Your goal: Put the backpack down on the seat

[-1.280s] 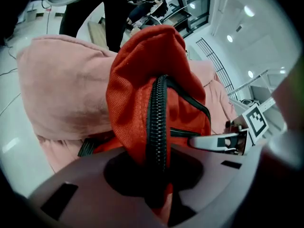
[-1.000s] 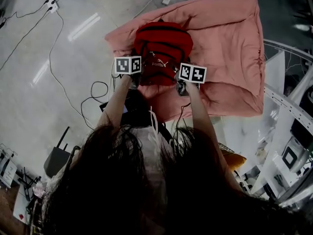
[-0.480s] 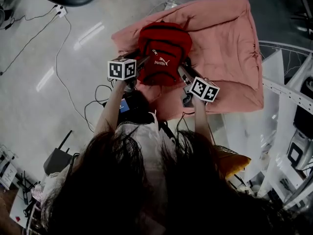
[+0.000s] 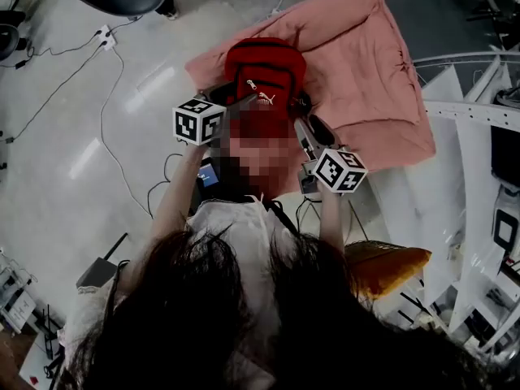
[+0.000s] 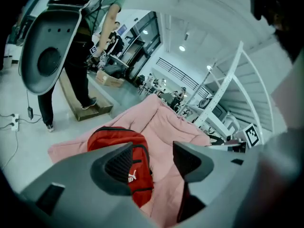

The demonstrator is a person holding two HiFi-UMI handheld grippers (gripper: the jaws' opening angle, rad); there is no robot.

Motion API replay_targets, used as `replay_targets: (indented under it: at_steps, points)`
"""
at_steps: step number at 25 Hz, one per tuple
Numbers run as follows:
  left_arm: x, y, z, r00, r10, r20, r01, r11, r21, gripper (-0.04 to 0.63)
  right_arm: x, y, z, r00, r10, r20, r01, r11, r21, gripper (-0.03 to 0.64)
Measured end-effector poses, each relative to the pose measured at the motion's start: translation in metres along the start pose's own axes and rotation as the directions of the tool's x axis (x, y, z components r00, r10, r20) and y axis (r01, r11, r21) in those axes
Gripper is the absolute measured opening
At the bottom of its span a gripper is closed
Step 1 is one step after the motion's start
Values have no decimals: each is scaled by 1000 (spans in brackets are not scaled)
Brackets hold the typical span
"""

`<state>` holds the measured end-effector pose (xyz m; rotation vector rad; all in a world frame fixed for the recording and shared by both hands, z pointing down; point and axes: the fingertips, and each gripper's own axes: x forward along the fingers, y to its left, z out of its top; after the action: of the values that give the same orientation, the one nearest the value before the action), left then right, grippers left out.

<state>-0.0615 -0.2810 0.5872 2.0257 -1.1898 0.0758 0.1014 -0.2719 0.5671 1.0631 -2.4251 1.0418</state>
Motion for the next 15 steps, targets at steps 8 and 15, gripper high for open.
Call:
replay_targets:
  at_steps: [8, 15]
  points:
    - [-34, -83, -15, 998, -62, -11, 62, 994, 86, 238, -64, 47, -1, 994, 69, 86, -64, 996, -69, 162]
    - [-75, -131, -52, 998, -68, -13, 69, 988, 136, 158, -111, 77, -35, 987, 110, 120, -94, 988, -126, 109]
